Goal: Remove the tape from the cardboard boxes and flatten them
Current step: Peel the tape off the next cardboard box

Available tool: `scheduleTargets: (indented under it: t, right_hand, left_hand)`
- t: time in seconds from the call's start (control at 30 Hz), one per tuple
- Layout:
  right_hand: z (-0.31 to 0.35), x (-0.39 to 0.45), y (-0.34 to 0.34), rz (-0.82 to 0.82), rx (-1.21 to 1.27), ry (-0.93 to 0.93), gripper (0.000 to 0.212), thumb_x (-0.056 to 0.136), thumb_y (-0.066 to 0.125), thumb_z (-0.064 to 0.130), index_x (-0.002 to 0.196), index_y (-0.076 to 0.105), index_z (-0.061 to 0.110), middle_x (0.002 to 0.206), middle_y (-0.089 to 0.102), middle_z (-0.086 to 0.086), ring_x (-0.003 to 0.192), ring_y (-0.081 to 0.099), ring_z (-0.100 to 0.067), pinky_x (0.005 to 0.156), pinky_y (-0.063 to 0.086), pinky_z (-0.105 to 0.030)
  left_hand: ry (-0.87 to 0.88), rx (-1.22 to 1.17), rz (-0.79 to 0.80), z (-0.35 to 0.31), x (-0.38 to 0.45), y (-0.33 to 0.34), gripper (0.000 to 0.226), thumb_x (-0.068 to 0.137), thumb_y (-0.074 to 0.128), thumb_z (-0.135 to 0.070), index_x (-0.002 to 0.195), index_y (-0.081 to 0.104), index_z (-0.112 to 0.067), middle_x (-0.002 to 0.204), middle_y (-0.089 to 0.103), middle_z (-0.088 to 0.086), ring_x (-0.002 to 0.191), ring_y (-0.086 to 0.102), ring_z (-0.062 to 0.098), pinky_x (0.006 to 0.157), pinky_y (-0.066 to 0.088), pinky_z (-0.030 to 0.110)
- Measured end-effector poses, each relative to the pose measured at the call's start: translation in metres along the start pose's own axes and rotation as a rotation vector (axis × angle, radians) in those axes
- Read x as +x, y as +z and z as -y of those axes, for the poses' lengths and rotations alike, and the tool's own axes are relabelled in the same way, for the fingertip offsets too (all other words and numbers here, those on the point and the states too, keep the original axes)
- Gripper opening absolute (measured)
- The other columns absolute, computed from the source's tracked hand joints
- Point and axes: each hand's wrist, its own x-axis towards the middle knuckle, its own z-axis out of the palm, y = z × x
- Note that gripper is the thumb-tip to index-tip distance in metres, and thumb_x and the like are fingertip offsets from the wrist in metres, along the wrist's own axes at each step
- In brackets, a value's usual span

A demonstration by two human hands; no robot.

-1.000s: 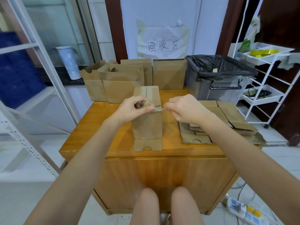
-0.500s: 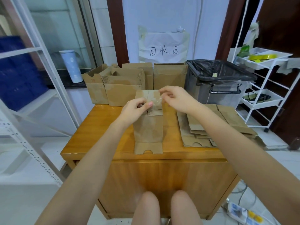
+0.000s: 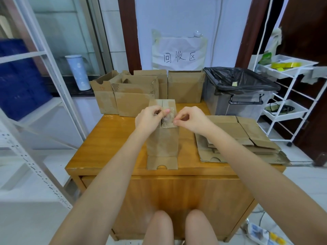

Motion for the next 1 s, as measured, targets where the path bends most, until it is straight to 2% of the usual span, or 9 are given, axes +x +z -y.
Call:
scheduleTargets:
  t: [0.17,0.33,0.53,0.67,0.83,1.0]
  right_hand:
    - [0.004,0.003,0.001,-0.002,-0.065,0.05,0.007,0.088,0.067,0.019,0.088,0.071,0.014,0.095,0.059,0.005,0.088,0.056,-0.013,0.086,0.049,-0.032]
    - [0.002,0.0,0.005,-0.047,-0.088,0.094,0.004,0.092,0.061,0.015,0.093,0.064,0.014,0.098,0.064,-0.001,0.087,0.058,-0.016,0.083,0.051,-0.032]
    - [0.001,-0.002,0.006,-0.071,-0.143,0.096,0.01,0.095,0.052,0.007,0.09,0.052,0.016,0.095,0.054,0.002,0.089,0.05,-0.016,0.076,0.038,-0.027]
    - [-0.001,-0.004,0.009,-0.101,-0.167,0.103,0.014,0.093,0.051,0.002,0.089,0.048,0.015,0.093,0.052,0.002,0.086,0.047,-0.016,0.072,0.033,-0.025]
    - [-0.001,-0.001,0.01,-0.131,-0.188,0.099,0.014,0.091,0.05,-0.001,0.091,0.049,0.013,0.092,0.052,0.001,0.087,0.048,-0.017,0.074,0.037,-0.027]
    - [-0.002,0.005,0.006,-0.142,-0.194,0.054,0.008,0.094,0.047,0.0,0.094,0.047,0.008,0.086,0.052,0.001,0.086,0.053,-0.022,0.077,0.045,-0.032]
  left_hand:
    - [-0.001,-0.024,-0.009,0.001,0.0,0.001,0.043,0.088,0.052,-0.06,0.078,0.069,-0.021,0.072,0.065,-0.003,0.074,0.057,0.016,0.064,0.04,0.031]
    - [-0.003,-0.052,-0.027,-0.002,-0.004,0.002,0.047,0.085,0.051,-0.066,0.078,0.069,-0.024,0.075,0.068,-0.005,0.077,0.06,0.014,0.068,0.046,0.034]
    - [-0.002,-0.052,-0.028,-0.009,-0.009,0.004,0.039,0.086,0.052,-0.064,0.064,0.058,-0.032,0.061,0.057,-0.013,0.063,0.051,0.005,0.058,0.033,0.026]
    - [-0.006,-0.035,-0.018,-0.013,-0.01,0.004,0.041,0.085,0.052,-0.066,0.063,0.056,-0.032,0.061,0.056,-0.013,0.062,0.05,0.005,0.056,0.031,0.026]
    - [0.015,-0.008,-0.005,-0.012,-0.011,0.004,0.043,0.083,0.051,-0.069,0.073,0.063,-0.029,0.072,0.063,-0.013,0.075,0.056,0.006,0.06,0.035,0.025]
    - [-0.002,-0.027,0.007,-0.012,-0.009,0.004,0.047,0.087,0.046,-0.068,0.075,0.066,-0.027,0.065,0.06,-0.012,0.068,0.054,0.006,0.06,0.037,0.026]
